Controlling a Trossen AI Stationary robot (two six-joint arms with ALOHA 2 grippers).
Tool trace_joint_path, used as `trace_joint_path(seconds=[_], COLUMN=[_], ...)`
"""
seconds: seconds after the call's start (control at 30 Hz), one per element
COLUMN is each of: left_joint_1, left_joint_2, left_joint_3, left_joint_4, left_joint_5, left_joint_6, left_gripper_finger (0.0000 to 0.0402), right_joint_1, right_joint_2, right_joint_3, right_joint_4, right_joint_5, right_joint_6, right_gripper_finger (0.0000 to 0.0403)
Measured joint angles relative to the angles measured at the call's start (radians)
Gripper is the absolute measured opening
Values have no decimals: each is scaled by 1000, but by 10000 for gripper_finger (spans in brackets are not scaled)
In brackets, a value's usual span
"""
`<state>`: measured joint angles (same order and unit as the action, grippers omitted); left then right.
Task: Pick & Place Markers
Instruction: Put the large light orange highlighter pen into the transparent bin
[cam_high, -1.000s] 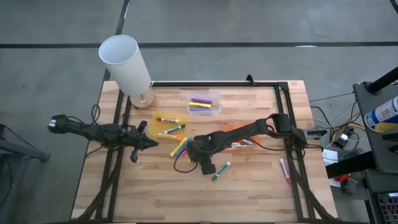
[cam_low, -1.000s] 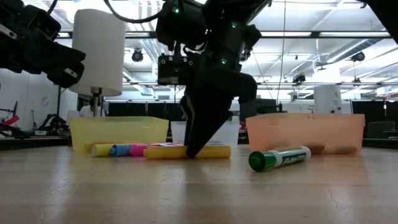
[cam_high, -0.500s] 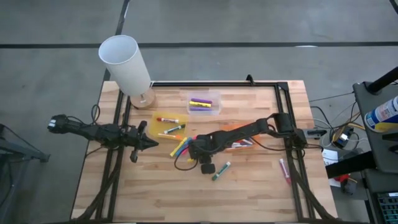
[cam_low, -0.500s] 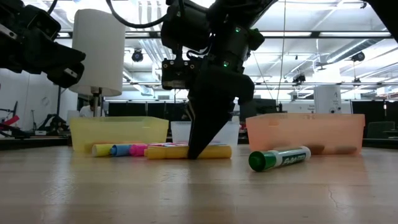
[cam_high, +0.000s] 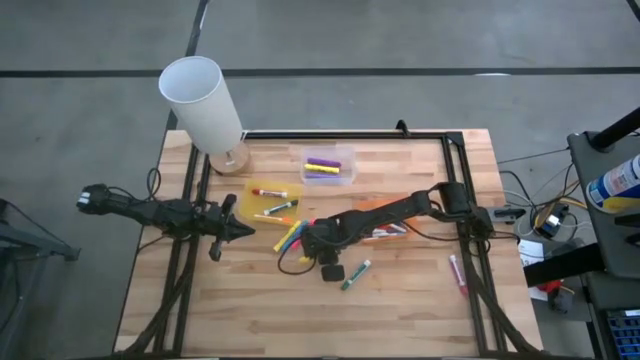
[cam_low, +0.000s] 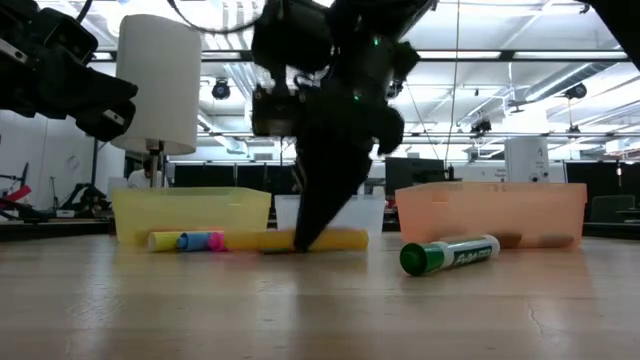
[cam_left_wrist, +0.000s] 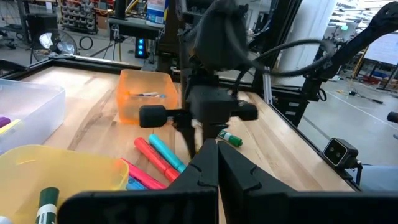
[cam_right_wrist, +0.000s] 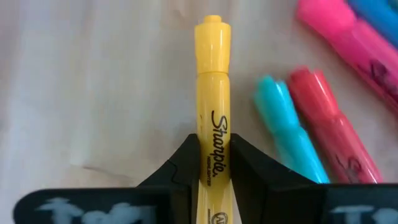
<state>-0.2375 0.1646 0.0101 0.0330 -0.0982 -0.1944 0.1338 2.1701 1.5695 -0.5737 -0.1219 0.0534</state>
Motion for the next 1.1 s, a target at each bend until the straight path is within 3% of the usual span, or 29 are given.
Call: trace_joint_path(seconds=[0.23,0.47,0.83,1.1], left_joint_1=[0,0,0,0], left_joint_2=[0,0,0,0], left_joint_3=[0,0,0,0], left_joint_4=[0,0,0,0], left_joint_5=[0,0,0,0], left_joint_6=[0,0,0,0], left_gripper_finger=[0,0,0,0], right_joint_1=[-1,0,-2,-21], right_joint_2=[-19,-23,-24,-43], right_joint_3=[54,125,169,175], right_joint_4=[-13,-144,-254,-343], right_joint_5=[20,147,239,436], right_joint_6=[-3,-2,-24,-44], right_gripper_finger=[61,61,61,61])
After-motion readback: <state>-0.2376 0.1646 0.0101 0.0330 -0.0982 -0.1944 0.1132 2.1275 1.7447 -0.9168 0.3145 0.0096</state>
